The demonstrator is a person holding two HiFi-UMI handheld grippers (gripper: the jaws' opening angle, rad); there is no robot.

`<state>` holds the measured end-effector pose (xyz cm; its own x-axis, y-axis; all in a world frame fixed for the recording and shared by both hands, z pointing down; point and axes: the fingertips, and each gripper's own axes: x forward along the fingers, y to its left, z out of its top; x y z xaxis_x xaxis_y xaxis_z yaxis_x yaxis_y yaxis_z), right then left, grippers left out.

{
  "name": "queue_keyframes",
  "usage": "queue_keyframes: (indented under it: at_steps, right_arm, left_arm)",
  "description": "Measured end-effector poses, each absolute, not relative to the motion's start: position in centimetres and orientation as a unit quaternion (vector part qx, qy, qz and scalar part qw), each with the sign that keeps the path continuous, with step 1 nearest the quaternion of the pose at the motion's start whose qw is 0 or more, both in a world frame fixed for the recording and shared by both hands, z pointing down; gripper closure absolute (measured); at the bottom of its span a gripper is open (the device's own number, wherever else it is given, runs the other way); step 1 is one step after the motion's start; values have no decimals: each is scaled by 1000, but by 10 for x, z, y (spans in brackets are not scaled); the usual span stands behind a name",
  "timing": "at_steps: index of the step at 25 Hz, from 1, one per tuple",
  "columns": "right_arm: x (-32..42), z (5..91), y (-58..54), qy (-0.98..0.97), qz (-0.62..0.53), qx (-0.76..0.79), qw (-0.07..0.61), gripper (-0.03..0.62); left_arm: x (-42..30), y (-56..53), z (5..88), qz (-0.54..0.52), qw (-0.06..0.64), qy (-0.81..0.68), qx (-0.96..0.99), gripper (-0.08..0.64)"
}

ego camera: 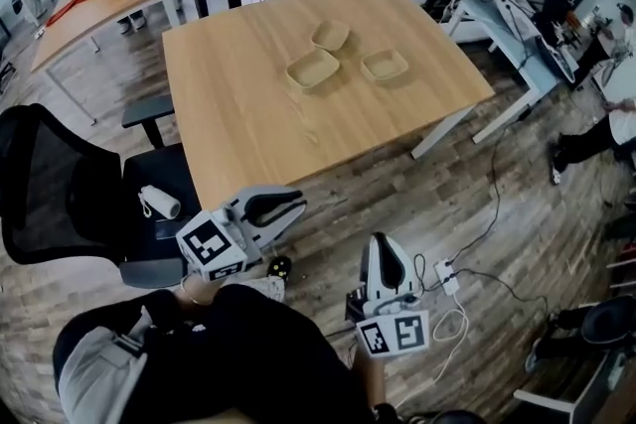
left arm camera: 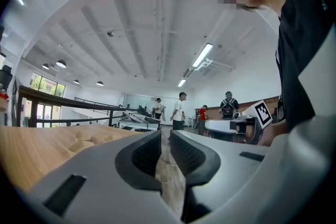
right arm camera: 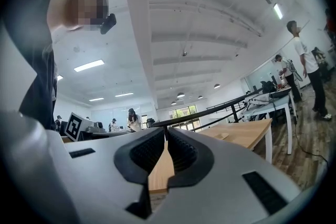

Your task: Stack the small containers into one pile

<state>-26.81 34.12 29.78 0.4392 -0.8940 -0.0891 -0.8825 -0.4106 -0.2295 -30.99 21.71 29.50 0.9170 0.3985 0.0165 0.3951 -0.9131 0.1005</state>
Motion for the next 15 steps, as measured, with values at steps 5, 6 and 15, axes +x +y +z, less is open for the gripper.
queue_keyframes:
  at_steps: [5, 6, 15]
  right_arm:
    - [-259, 296, 332, 524, -25, -844, 116, 561]
    - [-258, 297, 329, 523, -28, -844, 116, 561]
    - [-238, 296, 298, 527, -37, -835, 155, 561]
  left_arm:
    - [-294, 205, 293, 12, 46, 212, 976, 518]
    - [-291, 202, 292, 10, 48, 213, 976, 518]
    - [-271, 166, 293, 5, 58, 212, 975, 518]
